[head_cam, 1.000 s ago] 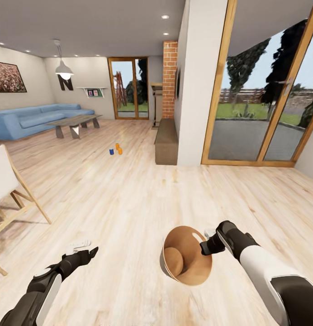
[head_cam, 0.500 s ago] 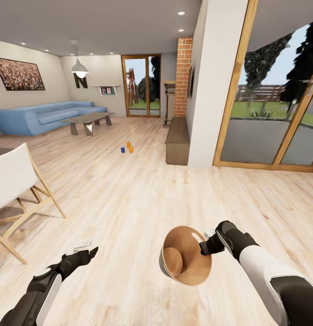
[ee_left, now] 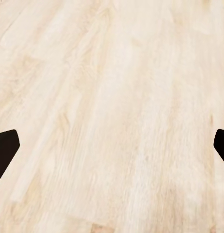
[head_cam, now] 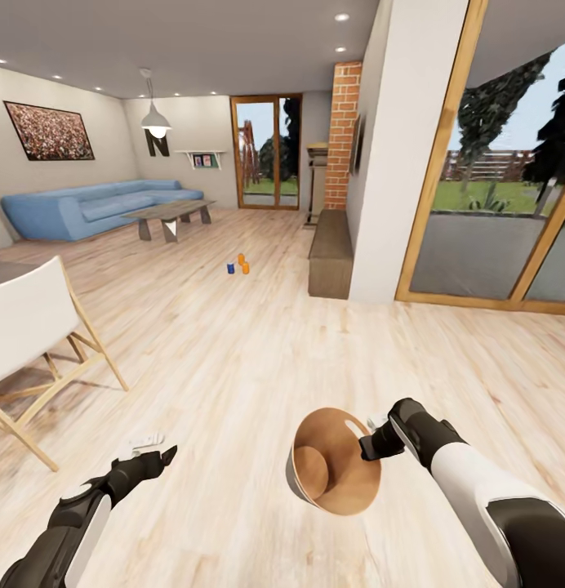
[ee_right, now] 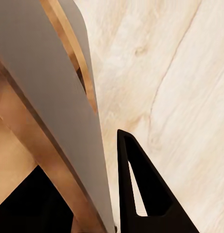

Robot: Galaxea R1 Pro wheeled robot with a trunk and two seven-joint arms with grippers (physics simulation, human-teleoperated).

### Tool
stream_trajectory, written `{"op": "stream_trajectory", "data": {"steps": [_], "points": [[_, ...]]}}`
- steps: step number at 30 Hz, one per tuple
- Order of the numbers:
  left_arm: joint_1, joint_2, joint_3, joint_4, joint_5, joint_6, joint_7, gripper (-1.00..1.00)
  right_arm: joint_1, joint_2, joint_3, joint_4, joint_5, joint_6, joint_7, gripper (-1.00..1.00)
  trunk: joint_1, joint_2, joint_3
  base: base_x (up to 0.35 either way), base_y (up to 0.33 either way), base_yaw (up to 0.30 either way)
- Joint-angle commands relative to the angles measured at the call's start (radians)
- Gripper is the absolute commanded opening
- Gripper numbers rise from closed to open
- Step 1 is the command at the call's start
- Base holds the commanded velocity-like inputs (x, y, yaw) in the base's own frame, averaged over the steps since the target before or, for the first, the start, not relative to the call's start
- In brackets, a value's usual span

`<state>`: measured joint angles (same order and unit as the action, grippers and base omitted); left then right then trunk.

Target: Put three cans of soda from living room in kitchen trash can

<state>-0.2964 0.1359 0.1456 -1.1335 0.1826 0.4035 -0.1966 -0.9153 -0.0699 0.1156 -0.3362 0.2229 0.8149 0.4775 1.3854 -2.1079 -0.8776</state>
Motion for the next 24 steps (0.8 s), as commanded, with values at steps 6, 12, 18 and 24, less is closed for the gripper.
{"op": "stream_trajectory", "data": {"steps": [6,12,18,24], "points": [[0.000,0.000,0.000,0.000,0.000,0.000,-0.002,1.00,-0.001,0.003,-0.005,0.000,-0.021,0.004,-0.001,-1.00,0.000,0.000,0.000,0.284,0.000,0.005],[0.000,0.000,-0.001,0.000,0.000,0.000,-0.001,1.00,-0.001,0.004,-0.005,-0.001,-0.020,0.004,-0.001,-1.00,0.000,0.000,0.000,0.321,0.000,0.001],[0.000,0.000,-0.001,-0.001,0.000,-0.001,-0.002,1.00,-0.001,0.004,-0.005,-0.001,-0.020,0.004,-0.001,-1.00,0.000,0.000,0.000,0.327,0.000,0.000],[0.000,0.000,-0.001,-0.002,0.000,-0.002,-0.004,1.00,-0.001,0.006,-0.005,-0.001,-0.020,0.004,-0.004,-1.00,0.000,0.000,0.000,0.327,0.000,0.000]]}}
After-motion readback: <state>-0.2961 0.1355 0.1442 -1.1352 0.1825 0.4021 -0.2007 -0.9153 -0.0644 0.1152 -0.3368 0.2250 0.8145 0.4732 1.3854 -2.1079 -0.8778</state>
